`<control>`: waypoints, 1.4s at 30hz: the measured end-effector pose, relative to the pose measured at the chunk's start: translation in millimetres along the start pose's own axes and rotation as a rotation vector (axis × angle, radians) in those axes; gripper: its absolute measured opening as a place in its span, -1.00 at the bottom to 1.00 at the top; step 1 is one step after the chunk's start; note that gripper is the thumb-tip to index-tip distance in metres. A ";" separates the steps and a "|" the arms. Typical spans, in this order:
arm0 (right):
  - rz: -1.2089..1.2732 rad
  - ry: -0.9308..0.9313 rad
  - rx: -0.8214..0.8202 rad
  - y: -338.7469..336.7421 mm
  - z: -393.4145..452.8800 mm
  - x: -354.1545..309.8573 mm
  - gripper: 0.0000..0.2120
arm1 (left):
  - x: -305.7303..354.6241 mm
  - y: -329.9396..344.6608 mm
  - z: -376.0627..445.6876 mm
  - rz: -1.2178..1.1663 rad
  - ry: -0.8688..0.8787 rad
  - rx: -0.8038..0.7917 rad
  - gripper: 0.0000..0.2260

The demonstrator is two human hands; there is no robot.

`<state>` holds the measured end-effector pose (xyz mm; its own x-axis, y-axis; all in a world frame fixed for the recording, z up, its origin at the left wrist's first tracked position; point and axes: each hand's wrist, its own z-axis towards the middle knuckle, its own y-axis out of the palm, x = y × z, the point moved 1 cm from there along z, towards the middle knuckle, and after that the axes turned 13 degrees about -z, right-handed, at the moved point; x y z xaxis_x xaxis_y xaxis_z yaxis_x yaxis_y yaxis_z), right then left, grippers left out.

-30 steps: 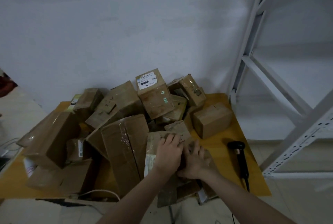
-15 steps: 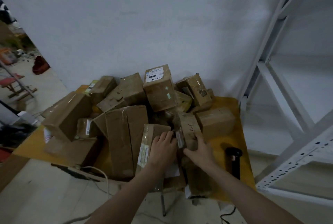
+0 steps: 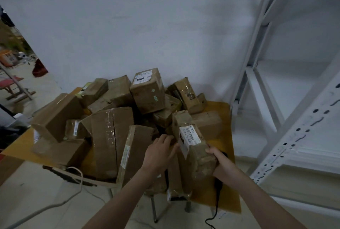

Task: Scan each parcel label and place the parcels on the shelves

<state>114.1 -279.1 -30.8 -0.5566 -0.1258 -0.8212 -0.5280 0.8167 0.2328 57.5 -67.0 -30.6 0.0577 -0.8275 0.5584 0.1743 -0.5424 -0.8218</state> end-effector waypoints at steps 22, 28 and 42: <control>-0.585 0.090 -0.335 -60.4 -29.9 -56.3 -0.08 | -30.8 -20.1 -30.0 -0.612 -0.054 -0.262 -0.30; -0.632 0.076 -0.324 -61.3 -12.2 -55.3 -0.04 | -41.4 -13.5 -33.6 -0.550 -0.047 -0.213 -0.31; -0.512 0.280 0.472 -65.3 53.4 59.0 -0.57 | -57.4 -14.1 -37.4 -0.595 -0.185 0.092 -0.40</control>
<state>150.0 -309.7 -122.3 -0.4912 -0.6418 -0.5889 -0.4688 0.7646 -0.4422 14.9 -17.3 -55.3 0.0923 -0.3447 0.9341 0.3125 -0.8807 -0.3559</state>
